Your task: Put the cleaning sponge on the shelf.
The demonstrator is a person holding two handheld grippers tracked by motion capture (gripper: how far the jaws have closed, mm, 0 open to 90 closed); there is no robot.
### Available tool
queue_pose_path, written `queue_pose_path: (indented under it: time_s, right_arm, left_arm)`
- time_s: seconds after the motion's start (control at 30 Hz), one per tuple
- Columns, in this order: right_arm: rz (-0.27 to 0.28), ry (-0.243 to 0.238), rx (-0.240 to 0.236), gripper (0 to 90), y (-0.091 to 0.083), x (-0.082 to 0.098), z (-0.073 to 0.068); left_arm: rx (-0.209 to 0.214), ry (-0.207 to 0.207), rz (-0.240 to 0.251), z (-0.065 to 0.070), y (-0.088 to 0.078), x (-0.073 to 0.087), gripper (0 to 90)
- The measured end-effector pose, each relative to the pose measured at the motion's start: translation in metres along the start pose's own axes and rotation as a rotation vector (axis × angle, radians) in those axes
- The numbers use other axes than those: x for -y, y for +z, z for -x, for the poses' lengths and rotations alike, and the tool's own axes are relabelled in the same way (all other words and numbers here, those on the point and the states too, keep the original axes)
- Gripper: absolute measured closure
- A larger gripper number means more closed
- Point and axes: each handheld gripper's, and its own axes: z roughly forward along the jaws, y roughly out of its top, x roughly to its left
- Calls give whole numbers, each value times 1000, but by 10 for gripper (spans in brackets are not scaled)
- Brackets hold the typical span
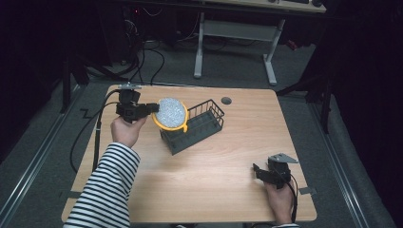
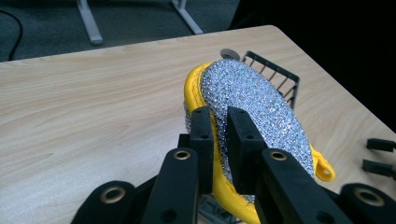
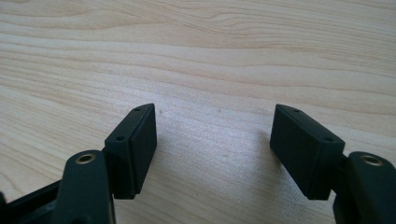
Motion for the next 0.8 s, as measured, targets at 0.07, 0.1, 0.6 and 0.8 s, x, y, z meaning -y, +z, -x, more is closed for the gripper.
queue_pose_path:
  time_s: [0.07, 0.1, 0.6, 0.8]
  right_arm:
    - [0, 0, 0, 318, 0, 0, 0]
    - [0, 0, 0, 318, 0, 0, 0]
    - [0, 0, 0, 318, 0, 0, 0]
    - [0, 0, 0, 318, 0, 0, 0]
  left_arm:
    - [-11, -3, 4, -1, 4, -1, 818]
    - [-17, -3, 6, -1, 7, -1, 818]
    - [-89, 21, 2, 0, 31, 3, 817]
    - [-104, 38, -10, 1, 36, 9, 814]
